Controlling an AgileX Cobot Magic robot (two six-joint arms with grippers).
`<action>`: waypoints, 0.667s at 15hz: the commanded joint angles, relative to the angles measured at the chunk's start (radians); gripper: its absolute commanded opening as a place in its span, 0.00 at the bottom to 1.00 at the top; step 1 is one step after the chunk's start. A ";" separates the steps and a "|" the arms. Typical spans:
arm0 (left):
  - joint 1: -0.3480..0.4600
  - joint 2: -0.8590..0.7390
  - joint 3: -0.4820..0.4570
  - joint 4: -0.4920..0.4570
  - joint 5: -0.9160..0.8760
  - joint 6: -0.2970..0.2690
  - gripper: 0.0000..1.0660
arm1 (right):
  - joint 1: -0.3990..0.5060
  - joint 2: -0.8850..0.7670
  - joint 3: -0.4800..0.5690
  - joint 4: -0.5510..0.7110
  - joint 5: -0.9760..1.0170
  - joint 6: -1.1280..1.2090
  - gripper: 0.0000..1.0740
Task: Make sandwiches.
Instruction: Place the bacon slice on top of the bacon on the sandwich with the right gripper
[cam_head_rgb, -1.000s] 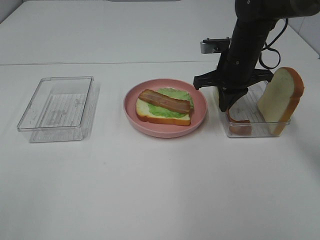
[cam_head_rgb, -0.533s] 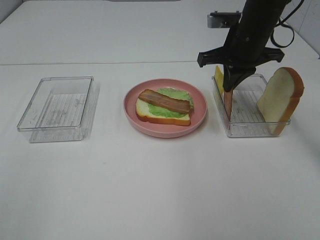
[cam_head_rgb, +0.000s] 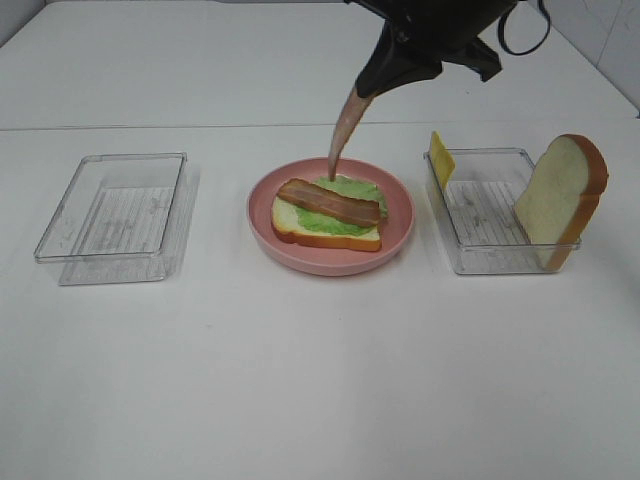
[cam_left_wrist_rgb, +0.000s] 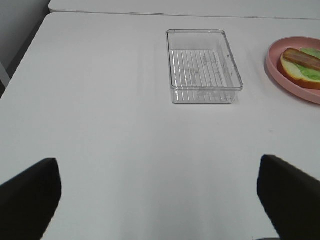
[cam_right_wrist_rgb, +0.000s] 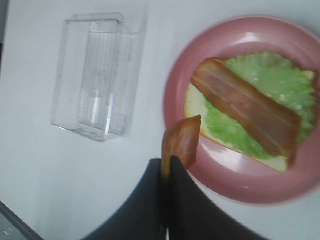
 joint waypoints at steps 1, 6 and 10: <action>-0.003 -0.020 0.001 -0.002 -0.011 0.000 0.96 | 0.000 0.044 -0.006 0.166 -0.069 -0.093 0.00; -0.003 -0.020 0.001 -0.002 -0.011 0.002 0.96 | 0.081 0.209 -0.110 0.253 -0.089 -0.156 0.00; -0.003 -0.020 0.001 -0.002 -0.011 0.002 0.96 | 0.092 0.301 -0.170 0.268 -0.060 -0.154 0.00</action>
